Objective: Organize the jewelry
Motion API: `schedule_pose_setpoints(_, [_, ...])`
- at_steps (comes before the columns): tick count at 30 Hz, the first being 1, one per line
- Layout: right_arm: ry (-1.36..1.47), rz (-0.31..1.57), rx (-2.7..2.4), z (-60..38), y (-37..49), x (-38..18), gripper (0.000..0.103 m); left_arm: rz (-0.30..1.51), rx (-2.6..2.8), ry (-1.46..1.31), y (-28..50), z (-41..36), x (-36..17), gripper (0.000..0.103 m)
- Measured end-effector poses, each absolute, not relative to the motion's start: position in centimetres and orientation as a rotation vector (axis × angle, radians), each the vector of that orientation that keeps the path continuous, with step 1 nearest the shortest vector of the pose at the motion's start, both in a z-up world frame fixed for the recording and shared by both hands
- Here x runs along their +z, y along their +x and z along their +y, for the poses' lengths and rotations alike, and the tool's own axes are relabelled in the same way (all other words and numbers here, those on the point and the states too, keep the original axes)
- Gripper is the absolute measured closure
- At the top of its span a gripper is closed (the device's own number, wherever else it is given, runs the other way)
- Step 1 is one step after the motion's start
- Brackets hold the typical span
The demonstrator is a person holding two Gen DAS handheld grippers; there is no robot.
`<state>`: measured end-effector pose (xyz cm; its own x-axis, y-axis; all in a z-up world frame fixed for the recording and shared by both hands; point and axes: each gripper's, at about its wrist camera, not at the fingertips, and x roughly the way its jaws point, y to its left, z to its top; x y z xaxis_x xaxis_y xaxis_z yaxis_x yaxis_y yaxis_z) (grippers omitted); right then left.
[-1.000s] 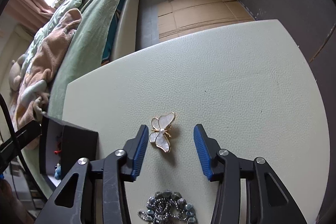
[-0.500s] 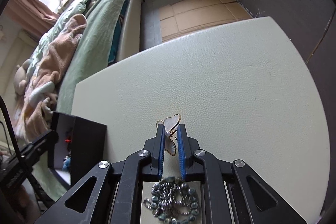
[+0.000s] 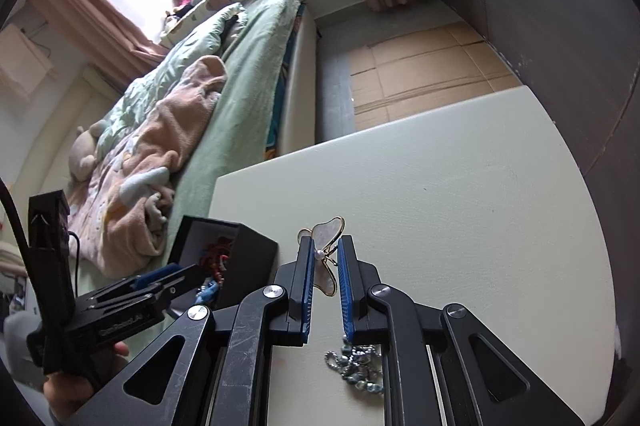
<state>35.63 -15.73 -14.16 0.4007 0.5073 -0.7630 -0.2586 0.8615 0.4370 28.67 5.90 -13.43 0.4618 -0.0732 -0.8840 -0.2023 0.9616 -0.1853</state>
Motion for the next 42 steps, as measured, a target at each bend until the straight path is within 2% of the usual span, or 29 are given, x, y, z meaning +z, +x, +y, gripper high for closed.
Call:
schedule_pose_setpoints(7, [0.263,1.026,0.586,-13.2,34.9,-13.1,0.090,1.079,0.138,-0.254,27.2,7.6,-11.9,0.033])
schedule_pose_setpoints(19, [0.217,1.100,0.659,-7.8,34.7,-14.4,0.089,1.044,0.186,-0.234,25.0,9.0,-9.4,0.033])
schedule_pose_setpoints(20, [0.215,1.118,0.659,-7.7,34.8,-14.7,0.082,1.037,0.186,-0.230,24.8,8.7,-9.2,0.033])
schedule_pose_setpoints(21, [0.218,1.131,0.662,-7.6,34.9,-14.8,0.064,1.031,0.186,-0.224,24.6,8.5,-8.9,0.033])
schedule_pose_setpoints(23, [0.237,1.118,0.660,-8.2,34.7,-14.5,0.047,1.022,0.176,-0.215,24.3,7.8,-8.4,0.033])
schedule_pose_setpoints(42, [0.328,0.988,0.586,-22.0,29.5,-11.2,0.045,0.999,0.052,-0.215,21.5,1.1,-6.8,0.033])
